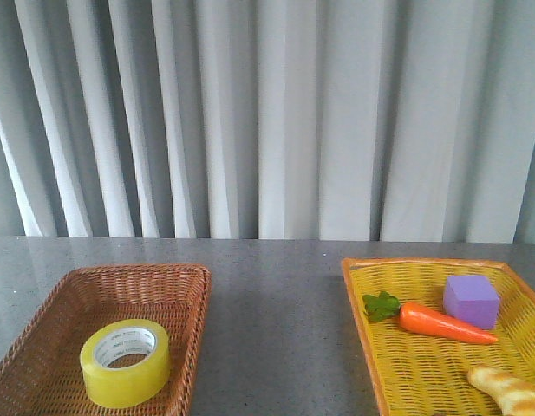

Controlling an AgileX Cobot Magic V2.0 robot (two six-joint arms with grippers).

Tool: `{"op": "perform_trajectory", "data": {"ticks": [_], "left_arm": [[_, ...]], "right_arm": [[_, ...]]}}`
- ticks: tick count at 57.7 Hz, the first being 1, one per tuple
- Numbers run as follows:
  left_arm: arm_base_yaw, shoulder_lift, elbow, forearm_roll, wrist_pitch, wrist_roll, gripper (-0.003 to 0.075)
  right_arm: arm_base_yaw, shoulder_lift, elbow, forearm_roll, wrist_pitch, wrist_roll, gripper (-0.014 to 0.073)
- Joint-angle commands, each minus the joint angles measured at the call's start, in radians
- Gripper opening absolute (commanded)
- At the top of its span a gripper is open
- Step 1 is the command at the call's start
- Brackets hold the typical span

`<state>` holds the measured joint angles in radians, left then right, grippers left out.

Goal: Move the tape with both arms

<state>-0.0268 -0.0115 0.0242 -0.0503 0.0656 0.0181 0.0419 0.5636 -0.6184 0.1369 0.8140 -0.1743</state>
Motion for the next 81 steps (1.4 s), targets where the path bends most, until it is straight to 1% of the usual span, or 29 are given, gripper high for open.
{"op": "perform_trajectory", "data": {"ticks": [1, 13, 20, 27, 31, 34, 45, 48, 53, 55, 57, 81], "left_arm": [[-0.005, -0.015, -0.009, -0.008, -0.073, -0.007, -0.0006], [-0.005, -0.015, -0.009, -0.008, -0.072, -0.007, -0.0006], [-0.005, -0.015, -0.009, -0.008, -0.072, -0.007, -0.0006], [-0.005, -0.015, -0.009, -0.008, -0.072, -0.007, -0.0006], [-0.005, -0.015, -0.009, -0.008, -0.072, -0.007, -0.0006], [-0.005, -0.015, -0.009, -0.008, -0.072, -0.007, -0.0006], [-0.005, -0.015, -0.009, -0.008, -0.072, -0.007, -0.0006], [-0.005, -0.015, -0.009, -0.008, -0.072, -0.007, -0.0006], [-0.005, -0.015, -0.009, -0.008, -0.072, -0.007, -0.0006], [-0.005, -0.015, -0.009, -0.008, -0.072, -0.007, -0.0006], [-0.005, -0.015, -0.009, -0.008, -0.072, -0.007, -0.0006], [-0.005, -0.015, -0.009, -0.008, -0.066, -0.007, -0.0006]], "right_arm": [[0.0, -0.028, -0.024, -0.021, -0.075, -0.021, -0.0008], [-0.027, -0.15, -0.024, -0.023, -0.129, -0.021, -0.0008], [-0.037, -0.208, -0.024, -0.024, -0.135, -0.019, -0.0008], [-0.037, -0.253, -0.01, -0.02, -0.155, 0.016, -0.0008], [-0.037, -0.281, 0.051, -0.021, -0.239, 0.03, -0.0008], [-0.037, -0.307, 0.131, -0.026, -0.342, 0.03, -0.0007], [-0.037, -0.425, 0.476, -0.016, -0.782, 0.032, -0.0007], [-0.037, -0.462, 0.555, -0.016, -0.861, 0.032, -0.0007], [-0.037, -0.524, 0.656, -0.016, -0.949, 0.032, -0.0007], [-0.037, -0.552, 0.646, -0.016, -0.888, 0.03, -0.0007], [-0.037, -0.58, 0.646, -0.026, -0.861, 0.021, -0.0007], [-0.037, -0.586, 0.65, -0.029, -0.841, 0.008, -0.0004]]}}
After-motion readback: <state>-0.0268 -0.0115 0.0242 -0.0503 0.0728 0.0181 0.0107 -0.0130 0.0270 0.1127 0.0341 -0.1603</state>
